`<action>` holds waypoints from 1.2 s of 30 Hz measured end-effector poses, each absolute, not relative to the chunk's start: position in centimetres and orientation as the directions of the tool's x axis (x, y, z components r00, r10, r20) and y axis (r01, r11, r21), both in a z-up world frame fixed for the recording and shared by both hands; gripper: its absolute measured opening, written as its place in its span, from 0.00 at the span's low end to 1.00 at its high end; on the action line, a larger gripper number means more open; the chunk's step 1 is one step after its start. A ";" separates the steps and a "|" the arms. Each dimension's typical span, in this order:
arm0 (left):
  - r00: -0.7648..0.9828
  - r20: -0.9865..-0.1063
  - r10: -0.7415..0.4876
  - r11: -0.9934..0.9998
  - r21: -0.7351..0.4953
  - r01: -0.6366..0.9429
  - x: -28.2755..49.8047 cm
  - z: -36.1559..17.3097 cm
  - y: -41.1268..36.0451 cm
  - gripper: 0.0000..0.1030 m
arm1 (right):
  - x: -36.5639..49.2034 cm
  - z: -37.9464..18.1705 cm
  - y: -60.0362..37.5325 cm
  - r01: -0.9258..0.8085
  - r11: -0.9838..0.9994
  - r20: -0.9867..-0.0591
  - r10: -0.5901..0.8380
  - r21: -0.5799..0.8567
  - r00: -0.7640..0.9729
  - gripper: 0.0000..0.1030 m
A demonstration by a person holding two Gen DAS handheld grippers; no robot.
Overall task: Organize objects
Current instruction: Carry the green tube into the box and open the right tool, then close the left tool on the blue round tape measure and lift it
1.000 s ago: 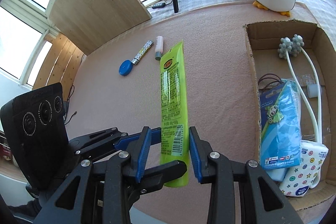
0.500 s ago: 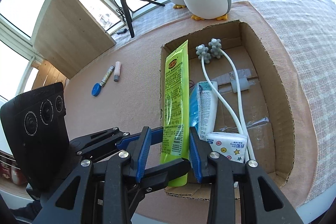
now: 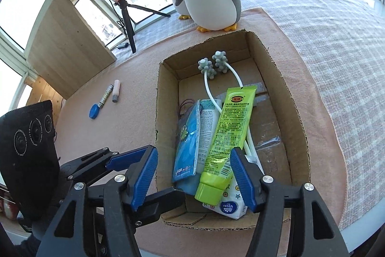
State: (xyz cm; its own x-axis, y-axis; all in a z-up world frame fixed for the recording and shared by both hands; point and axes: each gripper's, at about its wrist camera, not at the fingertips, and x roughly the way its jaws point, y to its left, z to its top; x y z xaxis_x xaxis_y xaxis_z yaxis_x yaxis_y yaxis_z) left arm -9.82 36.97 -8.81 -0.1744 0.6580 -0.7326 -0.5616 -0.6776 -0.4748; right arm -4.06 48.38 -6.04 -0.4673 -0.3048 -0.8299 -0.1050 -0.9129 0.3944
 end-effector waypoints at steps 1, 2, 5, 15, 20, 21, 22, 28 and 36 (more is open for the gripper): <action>-0.183 -0.734 0.654 -0.684 -0.469 -0.559 -9.8 -8.8 36.4 0.70 | -4.1 -5.9 48.1 -0.102 -0.915 -0.830 -0.301 0.390 -0.470 0.57; -0.193 -0.738 0.647 -0.692 -0.461 -0.555 -9.7 -8.8 35.7 0.70 | -4.1 -5.8 47.8 -0.098 -0.920 -0.831 -0.293 0.380 -0.473 0.57; -0.226 -0.751 0.620 -0.723 -0.436 -0.535 -9.7 -8.7 33.4 0.70 | -3.9 -5.2 46.5 -0.080 -0.937 -0.830 -0.260 0.341 -0.494 0.57; -0.344 -0.789 0.509 -0.845 -0.383 -0.374 -11.9 -9.3 22.2 0.70 | -3.8 -4.3 41.4 -0.011 -0.947 -0.787 -0.259 0.320 -0.560 0.57; -0.409 -0.806 0.428 -0.900 -0.342 -0.270 -14.0 -9.8 16.0 0.70 | -3.9 -4.8 38.7 0.004 -0.941 -0.779 -0.283 0.339 -0.559 0.57; -0.422 -0.810 0.407 -0.911 -0.329 -0.247 -14.5 -9.9 14.8 0.71 | -3.9 -4.9 38.1 0.007 -0.940 -0.780 -0.286 0.340 -0.557 0.57; -0.431 -0.815 0.387 -0.921 -0.319 -0.224 -15.0 -10.0 13.5 0.71 | -3.8 -4.9 37.5 0.006 -0.941 -0.781 -0.285 0.338 -0.556 0.57; -0.452 -0.841 0.298 -0.955 -0.257 -0.150 -18.5 -10.9 8.0 0.71 | -2.7 -4.6 35.1 -0.013 -0.942 -0.788 -0.273 0.335 -0.552 0.57; -0.438 -0.875 0.205 -0.978 -0.162 -0.133 -23.6 -12.8 5.4 0.71 | -0.5 -3.3 33.5 -0.056 -0.959 -0.805 -0.200 0.277 -0.559 0.57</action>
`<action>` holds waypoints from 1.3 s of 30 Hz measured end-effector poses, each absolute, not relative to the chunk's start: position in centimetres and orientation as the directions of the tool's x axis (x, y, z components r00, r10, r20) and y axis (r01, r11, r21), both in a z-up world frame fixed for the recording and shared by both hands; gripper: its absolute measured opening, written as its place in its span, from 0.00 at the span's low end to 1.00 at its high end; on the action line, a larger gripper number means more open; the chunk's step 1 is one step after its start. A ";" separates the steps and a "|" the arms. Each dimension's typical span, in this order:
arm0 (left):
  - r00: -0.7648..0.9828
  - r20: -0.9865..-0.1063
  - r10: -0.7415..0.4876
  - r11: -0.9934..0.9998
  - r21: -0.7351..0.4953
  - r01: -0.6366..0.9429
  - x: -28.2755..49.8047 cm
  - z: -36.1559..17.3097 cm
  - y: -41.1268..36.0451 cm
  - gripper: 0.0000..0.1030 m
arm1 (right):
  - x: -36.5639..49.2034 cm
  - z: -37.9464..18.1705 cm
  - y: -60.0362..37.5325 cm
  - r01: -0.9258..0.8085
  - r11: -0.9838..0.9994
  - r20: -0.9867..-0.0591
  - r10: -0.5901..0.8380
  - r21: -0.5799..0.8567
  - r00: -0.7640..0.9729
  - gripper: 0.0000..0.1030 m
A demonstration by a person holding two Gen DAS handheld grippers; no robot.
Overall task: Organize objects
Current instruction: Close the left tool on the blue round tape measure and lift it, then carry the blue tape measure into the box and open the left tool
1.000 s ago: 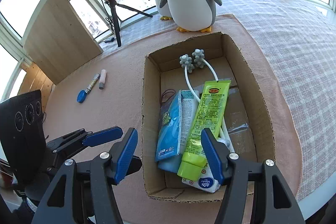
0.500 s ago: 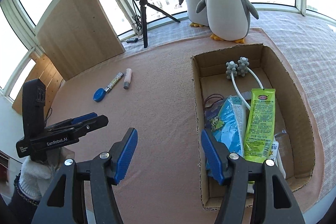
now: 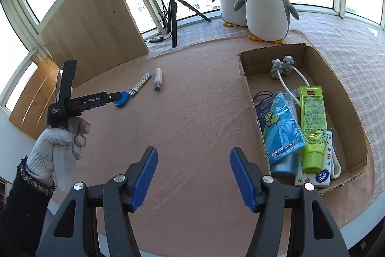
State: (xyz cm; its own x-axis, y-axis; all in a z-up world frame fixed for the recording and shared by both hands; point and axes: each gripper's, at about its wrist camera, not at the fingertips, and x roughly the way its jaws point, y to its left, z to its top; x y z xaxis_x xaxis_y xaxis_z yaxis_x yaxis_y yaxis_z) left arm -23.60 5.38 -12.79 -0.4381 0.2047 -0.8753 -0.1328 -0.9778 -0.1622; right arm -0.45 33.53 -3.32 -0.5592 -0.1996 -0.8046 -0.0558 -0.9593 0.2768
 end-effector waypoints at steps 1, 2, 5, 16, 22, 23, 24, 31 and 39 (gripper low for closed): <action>-0.430 -0.882 0.193 -0.980 -0.150 -0.133 -24.1 -13.2 5.4 0.71 | -0.1 -3.2 33.5 -0.063 -0.961 -0.806 -0.191 0.271 -0.560 0.57; -0.421 -0.888 0.185 -0.981 -0.141 -0.132 -24.5 -13.6 5.4 0.71 | 0.2 -3.2 33.4 -0.069 -0.962 -0.807 -0.181 0.264 -0.562 0.57; -0.401 -0.901 0.163 -0.984 -0.117 -0.136 -25.5 -14.8 5.6 0.71 | 1.0 -3.1 33.6 -0.098 -0.964 -0.812 -0.152 0.248 -0.564 0.57; -0.395 -0.911 0.118 -0.988 -0.068 -0.140 -26.4 -16.0 6.0 0.57 | 2.6 -3.6 34.5 -0.171 -0.956 -0.823 -0.105 0.238 -0.558 0.57; -0.395 -0.909 0.130 -0.985 -0.074 -0.155 -26.6 -15.9 5.9 0.52 | 2.7 -3.5 34.4 -0.169 -0.960 -0.819 -0.089 0.222 -0.567 0.57; -0.393 -0.910 0.131 -0.985 -0.075 -0.156 -26.4 -15.8 5.9 0.52 | 2.7 -3.4 34.4 -0.170 -0.960 -0.818 -0.088 0.222 -0.569 0.57; -0.391 -0.910 0.136 -0.984 -0.079 -0.158 -26.3 -15.7 6.0 0.52 | 2.6 -3.4 34.4 -0.171 -0.960 -0.817 -0.087 0.221 -0.570 0.57; -0.400 -0.896 0.191 -0.975 -0.125 -0.185 -24.5 -14.3 7.0 0.52 | 3.0 -3.7 35.5 -0.198 -0.953 -0.814 -0.076 0.229 -0.577 0.57; -0.416 -0.856 0.307 -0.932 -0.182 -0.314 -21.5 -10.2 12.8 0.52 | 4.2 -3.9 37.4 -0.245 -0.946 -0.816 -0.035 0.214 -0.578 0.57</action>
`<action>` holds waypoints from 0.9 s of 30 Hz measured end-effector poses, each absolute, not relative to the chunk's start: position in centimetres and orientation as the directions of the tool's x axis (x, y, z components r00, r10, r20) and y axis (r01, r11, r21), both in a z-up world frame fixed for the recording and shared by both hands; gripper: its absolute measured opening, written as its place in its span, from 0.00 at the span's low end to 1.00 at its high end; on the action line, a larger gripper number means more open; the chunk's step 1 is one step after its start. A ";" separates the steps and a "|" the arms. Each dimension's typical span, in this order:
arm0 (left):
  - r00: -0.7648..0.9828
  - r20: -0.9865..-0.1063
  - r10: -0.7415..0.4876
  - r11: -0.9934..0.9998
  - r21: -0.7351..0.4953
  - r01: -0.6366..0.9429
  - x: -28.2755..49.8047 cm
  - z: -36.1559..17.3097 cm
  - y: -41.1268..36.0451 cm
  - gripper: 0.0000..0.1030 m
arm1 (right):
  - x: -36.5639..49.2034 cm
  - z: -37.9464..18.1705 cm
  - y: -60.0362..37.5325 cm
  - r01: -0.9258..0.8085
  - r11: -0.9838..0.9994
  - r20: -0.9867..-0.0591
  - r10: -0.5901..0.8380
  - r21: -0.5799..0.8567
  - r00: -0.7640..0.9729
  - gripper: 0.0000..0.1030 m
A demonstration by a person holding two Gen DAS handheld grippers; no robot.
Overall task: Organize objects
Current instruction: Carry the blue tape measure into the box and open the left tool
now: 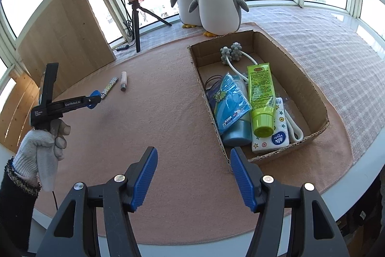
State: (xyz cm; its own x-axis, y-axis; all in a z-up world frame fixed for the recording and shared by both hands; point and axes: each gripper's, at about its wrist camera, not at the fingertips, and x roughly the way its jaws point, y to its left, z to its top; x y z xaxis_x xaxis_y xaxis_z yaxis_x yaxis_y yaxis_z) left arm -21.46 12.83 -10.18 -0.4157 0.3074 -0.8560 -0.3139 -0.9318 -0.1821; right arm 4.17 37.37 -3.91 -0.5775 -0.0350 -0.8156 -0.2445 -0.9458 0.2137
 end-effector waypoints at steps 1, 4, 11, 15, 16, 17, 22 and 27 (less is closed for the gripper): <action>-0.415 -0.850 0.324 -0.923 -0.187 -0.338 -20.9 -9.6 14.1 0.52 | 4.3 -3.9 37.6 -0.250 -0.945 -0.815 -0.027 0.209 -0.578 0.57; -0.400 -0.835 0.378 -0.887 -0.203 -0.414 -19.7 -8.3 18.0 0.52 | 5.0 -3.8 38.3 -0.265 -0.945 -0.816 -0.003 0.190 -0.578 0.57; -0.329 -0.802 0.499 -0.782 -0.253 -0.569 -16.3 -6.1 28.4 0.52 | 6.6 -4.2 40.4 -0.310 -0.936 -0.825 0.037 0.169 -0.563 0.57; -0.280 -0.797 0.535 -0.726 -0.264 -0.635 -14.7 -5.8 33.9 0.52 | 7.7 -4.5 42.1 -0.346 -0.922 -0.829 0.055 0.171 -0.556 0.57; -0.272 -0.797 0.539 -0.713 -0.260 -0.651 -14.1 -5.8 35.3 0.52 | 8.0 -4.6 42.5 -0.355 -0.919 -0.830 0.058 0.172 -0.554 0.57; -0.263 -0.798 0.543 -0.703 -0.260 -0.662 -13.7 -5.8 36.5 0.52 | 8.3 -4.6 42.9 -0.364 -0.915 -0.831 0.062 0.173 -0.553 0.57; -0.223 -0.796 0.563 -0.660 -0.271 -0.701 -12.2 -5.9 40.6 0.52 | 9.6 -5.1 44.8 -0.403 -0.897 -0.834 0.076 0.183 -0.546 0.57; -0.202 -0.801 0.563 -0.637 -0.265 -0.724 -10.9 -6.0 43.2 0.52 | 10.4 -5.6 46.2 -0.428 -0.881 -0.833 0.077 0.199 -0.547 0.57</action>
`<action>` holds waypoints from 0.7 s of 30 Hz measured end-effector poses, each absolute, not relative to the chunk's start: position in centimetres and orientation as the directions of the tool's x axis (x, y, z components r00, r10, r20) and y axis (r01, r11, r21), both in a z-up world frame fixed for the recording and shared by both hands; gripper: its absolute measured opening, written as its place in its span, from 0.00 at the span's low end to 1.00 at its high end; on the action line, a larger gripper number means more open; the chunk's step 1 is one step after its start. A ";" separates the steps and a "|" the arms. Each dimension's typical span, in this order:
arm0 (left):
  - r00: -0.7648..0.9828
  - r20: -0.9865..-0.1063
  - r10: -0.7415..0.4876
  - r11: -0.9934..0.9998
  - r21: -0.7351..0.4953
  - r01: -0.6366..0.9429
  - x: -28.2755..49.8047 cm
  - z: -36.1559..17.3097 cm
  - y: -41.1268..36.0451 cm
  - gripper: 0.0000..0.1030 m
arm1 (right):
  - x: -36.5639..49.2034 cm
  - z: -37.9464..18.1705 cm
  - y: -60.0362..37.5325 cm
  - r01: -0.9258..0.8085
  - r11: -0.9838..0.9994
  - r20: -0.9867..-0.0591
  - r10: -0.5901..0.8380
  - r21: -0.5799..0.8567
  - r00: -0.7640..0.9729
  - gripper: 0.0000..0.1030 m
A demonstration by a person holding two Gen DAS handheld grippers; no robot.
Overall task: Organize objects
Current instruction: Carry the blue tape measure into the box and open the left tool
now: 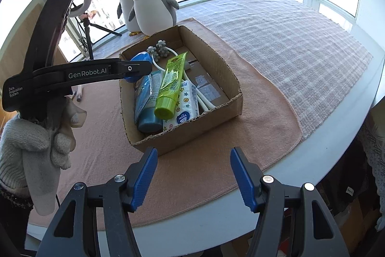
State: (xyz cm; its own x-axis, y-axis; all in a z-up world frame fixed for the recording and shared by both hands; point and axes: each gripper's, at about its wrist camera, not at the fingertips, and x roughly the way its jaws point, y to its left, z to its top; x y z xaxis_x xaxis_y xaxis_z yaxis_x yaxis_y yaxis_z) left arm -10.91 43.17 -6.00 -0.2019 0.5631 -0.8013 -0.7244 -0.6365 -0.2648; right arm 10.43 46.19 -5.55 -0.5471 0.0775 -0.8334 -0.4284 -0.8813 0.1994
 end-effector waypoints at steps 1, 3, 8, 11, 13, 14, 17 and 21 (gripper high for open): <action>-0.199 -0.802 0.563 -0.634 -0.264 -0.727 -10.8 -6.0 43.5 0.52 | 10.5 -5.6 46.4 -0.431 -0.880 -0.833 0.076 0.202 -0.547 0.57; -0.194 -0.804 0.562 -0.628 -0.262 -0.733 -10.5 -6.0 44.0 0.52 | 10.5 -5.7 46.6 -0.433 -0.878 -0.834 0.075 0.204 -0.546 0.57; -0.193 -0.806 0.560 -0.625 -0.258 -0.737 -10.0 -5.7 44.4 0.53 | 10.3 -5.9 46.7 -0.429 -0.879 -0.837 0.068 0.207 -0.543 0.57; -0.197 -0.804 0.562 -0.634 -0.265 -0.726 -10.2 -5.5 43.9 0.57 | 10.0 -5.8 46.3 -0.416 -0.886 -0.838 0.059 0.206 -0.542 0.57; -0.207 -0.800 0.564 -0.643 -0.267 -0.718 -10.4 -5.3 43.2 0.57 | 9.7 -5.8 46.0 -0.404 -0.892 -0.838 0.055 0.204 -0.543 0.57; -0.211 -0.798 0.564 -0.646 -0.269 -0.714 -10.5 -5.2 42.9 0.57 | 9.6 -5.8 45.8 -0.399 -0.894 -0.839 0.052 0.203 -0.542 0.57; -0.224 -0.797 0.561 -0.660 -0.267 -0.703 -10.9 -5.0 41.8 0.57 | 9.2 -5.9 45.3 -0.385 -0.901 -0.840 0.044 0.200 -0.540 0.57; -0.256 -0.796 0.549 -0.685 -0.253 -0.684 -11.2 -4.8 39.8 0.57 | 8.6 -5.7 44.5 -0.367 -0.909 -0.840 0.035 0.199 -0.542 0.57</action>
State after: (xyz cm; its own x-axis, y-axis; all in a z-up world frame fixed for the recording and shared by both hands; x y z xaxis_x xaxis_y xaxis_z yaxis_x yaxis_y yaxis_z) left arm -11.17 39.76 -4.78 -0.2557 0.5490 -0.7958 -0.6835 -0.6847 -0.2528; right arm 8.62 44.51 -5.73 -0.5417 0.0349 -0.8399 -0.3668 -0.9088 0.1988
